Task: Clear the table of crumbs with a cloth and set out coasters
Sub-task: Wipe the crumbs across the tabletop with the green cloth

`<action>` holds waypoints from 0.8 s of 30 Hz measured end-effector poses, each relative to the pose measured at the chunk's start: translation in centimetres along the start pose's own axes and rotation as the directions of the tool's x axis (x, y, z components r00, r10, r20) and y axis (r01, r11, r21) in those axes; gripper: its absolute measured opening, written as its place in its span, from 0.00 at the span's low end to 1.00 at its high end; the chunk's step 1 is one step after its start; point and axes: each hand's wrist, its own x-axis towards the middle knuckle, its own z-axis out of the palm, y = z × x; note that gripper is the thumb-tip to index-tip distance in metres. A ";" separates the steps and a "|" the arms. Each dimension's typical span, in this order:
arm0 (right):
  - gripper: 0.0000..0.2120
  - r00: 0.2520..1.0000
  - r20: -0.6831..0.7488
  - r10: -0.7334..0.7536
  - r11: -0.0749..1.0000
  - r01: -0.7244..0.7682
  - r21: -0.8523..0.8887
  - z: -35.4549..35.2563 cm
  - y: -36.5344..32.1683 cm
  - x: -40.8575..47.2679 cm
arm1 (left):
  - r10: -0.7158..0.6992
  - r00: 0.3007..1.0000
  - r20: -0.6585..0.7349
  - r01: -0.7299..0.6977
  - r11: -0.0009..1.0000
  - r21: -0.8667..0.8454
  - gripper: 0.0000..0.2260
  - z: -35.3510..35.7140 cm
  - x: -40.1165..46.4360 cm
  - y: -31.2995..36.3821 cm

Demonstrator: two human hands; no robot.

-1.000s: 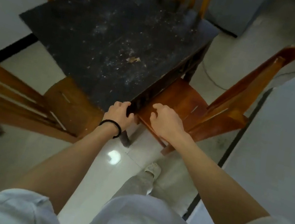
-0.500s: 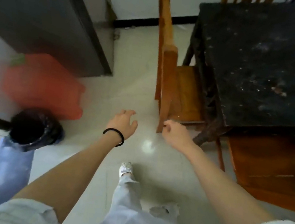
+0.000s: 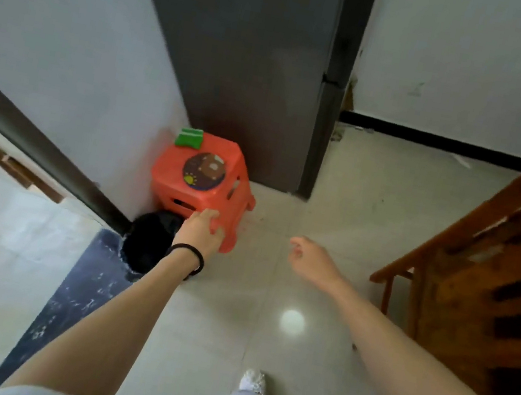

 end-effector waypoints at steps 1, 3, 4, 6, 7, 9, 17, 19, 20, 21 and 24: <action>0.18 1.000 0.016 -0.020 1.000 0.020 -0.022 0.0 -1.5 1.9 | -0.034 0.999 -0.008 0.034 0.999 -0.010 0.17 -1.1 1.6 -0.9; 0.17 0.997 0.042 -0.060 0.996 0.062 -0.059 -0.1 -4.2 5.9 | -0.089 0.996 -0.030 0.088 0.996 -0.028 0.17 -2.8 4.7 -2.5; 0.16 0.996 0.040 -0.075 0.995 0.077 -0.062 -0.3 -5.0 7.0 | -0.098 0.995 -0.035 0.097 0.995 -0.031 0.17 -3.1 5.6 -2.9; 0.14 0.992 0.061 -0.109 0.989 0.114 -0.090 -0.2 -7.1 10.7 | -0.151 0.987 -0.047 0.148 0.987 -0.054 0.17 -4.0 8.0 -4.0; 0.14 0.990 0.075 -0.118 0.987 0.125 -0.102 -0.1 -8.2 12.8 | -0.179 0.982 -0.053 0.175 0.982 -0.071 0.17 -4.4 9.4 -4.5; 0.14 0.986 0.097 -0.137 0.983 0.147 -0.109 -0.2 -10.1 16.5 | -0.221 0.974 -0.051 0.216 0.972 -0.096 0.16 -5.2 12.3 -5.3; 0.15 0.957 0.221 -0.186 0.960 0.224 -0.165 0.8 -17.0 36.6 | -0.467 0.884 -0.024 0.454 0.870 -0.194 0.20 -6.7 29.5 -7.9; 0.13 0.946 0.257 -0.197 0.943 0.255 -0.215 1.8 -18.2 40.0 | -0.474 0.881 -0.009 0.465 0.869 -0.170 0.21 -6.6 32.4 -8.9; 0.13 0.940 0.272 -0.204 0.932 0.272 -0.238 2.7 -18.8 42.6 | -0.482 0.876 -0.009 0.475 0.866 -0.155 0.21 -6.3 34.4 -10.0; 0.14 0.938 0.272 -0.214 0.924 0.285 -0.255 3.5 -19.2 44.1 | -0.492 0.871 -0.007 0.486 0.864 -0.133 0.22 -6.1 35.5 -10.7; 0.20 0.920 0.293 -0.260 0.897 0.343 -0.279 7.0 -20.5 50.6 | -0.531 0.847 0.002 0.529 0.842 -0.107 0.23 -4.0 40.6 -14.7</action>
